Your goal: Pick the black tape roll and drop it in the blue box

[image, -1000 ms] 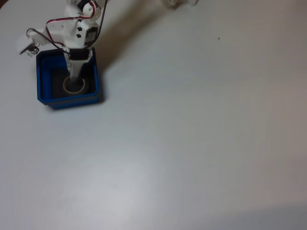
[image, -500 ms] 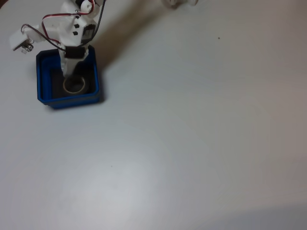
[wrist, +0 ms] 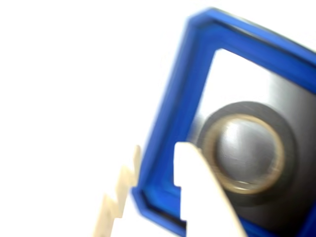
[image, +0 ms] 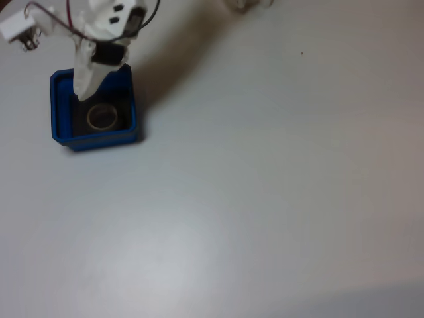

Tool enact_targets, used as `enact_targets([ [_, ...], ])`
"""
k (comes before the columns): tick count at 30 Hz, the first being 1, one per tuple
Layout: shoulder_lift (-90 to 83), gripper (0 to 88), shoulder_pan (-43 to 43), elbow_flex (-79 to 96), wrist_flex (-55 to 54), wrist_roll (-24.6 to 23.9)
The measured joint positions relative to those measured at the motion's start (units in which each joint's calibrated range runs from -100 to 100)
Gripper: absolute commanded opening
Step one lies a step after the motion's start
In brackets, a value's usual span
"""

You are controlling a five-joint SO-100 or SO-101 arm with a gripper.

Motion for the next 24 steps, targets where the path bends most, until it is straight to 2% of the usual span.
enact_targets([
  [6,-9.48,0.7,-13.16,-0.54,0.0,4.26],
  [13,-10.92,0.7,-25.53,-0.54,0.0,9.1],
  [24,-10.92,0.7,-45.13,-0.54,0.0,9.93],
])
